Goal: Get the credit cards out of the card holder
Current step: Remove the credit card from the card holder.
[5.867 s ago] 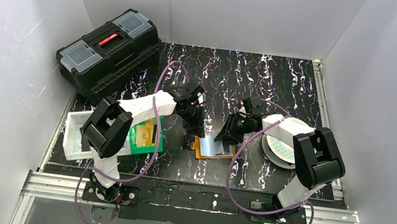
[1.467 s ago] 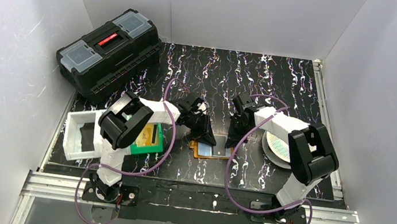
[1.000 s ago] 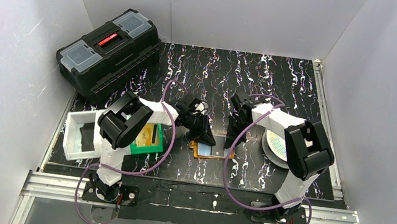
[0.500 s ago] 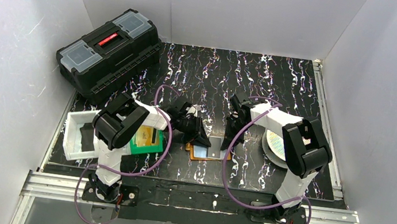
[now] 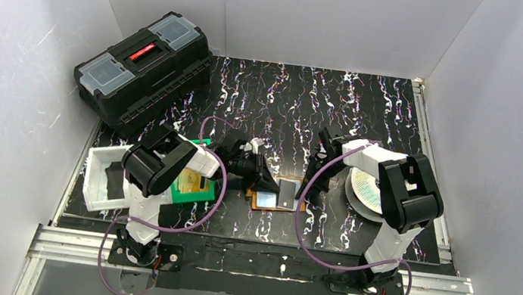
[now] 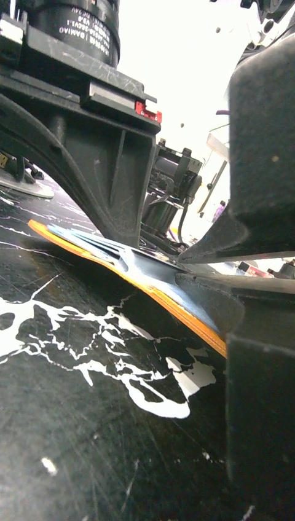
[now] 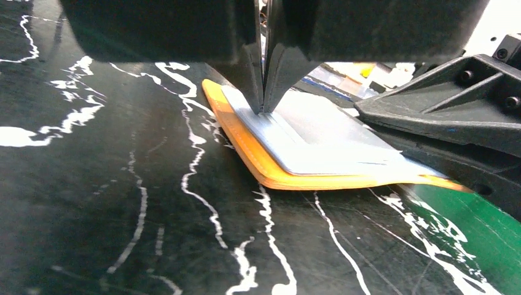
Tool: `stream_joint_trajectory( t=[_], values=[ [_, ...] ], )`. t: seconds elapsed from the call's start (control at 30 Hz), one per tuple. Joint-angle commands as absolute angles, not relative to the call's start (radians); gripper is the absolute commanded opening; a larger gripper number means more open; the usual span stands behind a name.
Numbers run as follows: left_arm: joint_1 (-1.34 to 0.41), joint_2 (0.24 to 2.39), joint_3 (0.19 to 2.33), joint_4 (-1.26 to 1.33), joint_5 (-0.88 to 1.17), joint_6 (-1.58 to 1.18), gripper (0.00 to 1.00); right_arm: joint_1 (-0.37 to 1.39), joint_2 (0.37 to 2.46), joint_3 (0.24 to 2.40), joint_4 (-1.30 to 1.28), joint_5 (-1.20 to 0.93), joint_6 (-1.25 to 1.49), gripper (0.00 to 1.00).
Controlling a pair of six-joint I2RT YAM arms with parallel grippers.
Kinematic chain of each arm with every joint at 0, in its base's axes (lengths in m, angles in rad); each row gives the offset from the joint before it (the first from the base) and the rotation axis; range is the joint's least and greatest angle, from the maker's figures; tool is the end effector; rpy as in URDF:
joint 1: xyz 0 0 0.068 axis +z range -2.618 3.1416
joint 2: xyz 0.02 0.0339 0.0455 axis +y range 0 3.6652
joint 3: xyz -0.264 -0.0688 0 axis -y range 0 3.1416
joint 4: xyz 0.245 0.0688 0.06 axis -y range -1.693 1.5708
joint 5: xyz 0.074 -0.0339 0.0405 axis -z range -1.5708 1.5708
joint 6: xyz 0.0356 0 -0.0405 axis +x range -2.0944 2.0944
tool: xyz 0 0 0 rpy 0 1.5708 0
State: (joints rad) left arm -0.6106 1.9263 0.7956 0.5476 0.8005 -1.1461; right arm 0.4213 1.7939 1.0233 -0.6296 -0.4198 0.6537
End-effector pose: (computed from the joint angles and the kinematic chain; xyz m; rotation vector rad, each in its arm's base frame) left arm 0.2746 -0.2233 0.1105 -0.1134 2.5863 -1.7277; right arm 0.2807 0.1417 0.1384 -0.2931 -2.9817 -0.6793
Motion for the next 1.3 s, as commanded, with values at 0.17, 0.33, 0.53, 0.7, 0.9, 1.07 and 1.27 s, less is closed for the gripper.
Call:
stream_joint_trajectory(
  t=[0.17, 0.33, 0.53, 0.7, 0.9, 1.07, 1.27],
  values=[
    [-0.616, 1.926, 0.849, 0.535, 0.854, -1.133, 0.08, 0.387, 1.828, 0.963, -0.604, -0.208, 0.598, 0.07],
    [-0.631, 1.937, 0.901, 0.398, 0.827, -1.058, 0.08, 0.387, 1.831, 0.969, -0.602, -0.22, 0.593, 0.07],
    [-0.639, 1.95, 0.924, 0.348, 0.807, -1.04, 0.08, 0.393, 1.838, 0.981, -0.61, -0.218, 0.585, 0.07],
    [-0.646, 1.962, 0.972, 0.2, 0.757, -0.967, 0.09, 0.403, 1.838, 0.998, -0.628, -0.19, 0.581, 0.07],
    [-0.647, 1.946, 0.983, 0.041, 0.667, -0.889, 0.15, 0.418, 1.851, 1.016, -0.641, -0.175, 0.576, 0.07],
    [-0.647, 1.946, 0.968, 0.075, 0.674, -0.901, 0.19, 0.423, 1.829, 1.005, -0.623, -0.18, 0.585, 0.08],
    [-0.647, 1.968, 0.963, 0.14, 0.704, -0.936, 0.18, 0.45, 1.81, 1.023, -0.64, -0.156, 0.579, 0.15]
  ],
)
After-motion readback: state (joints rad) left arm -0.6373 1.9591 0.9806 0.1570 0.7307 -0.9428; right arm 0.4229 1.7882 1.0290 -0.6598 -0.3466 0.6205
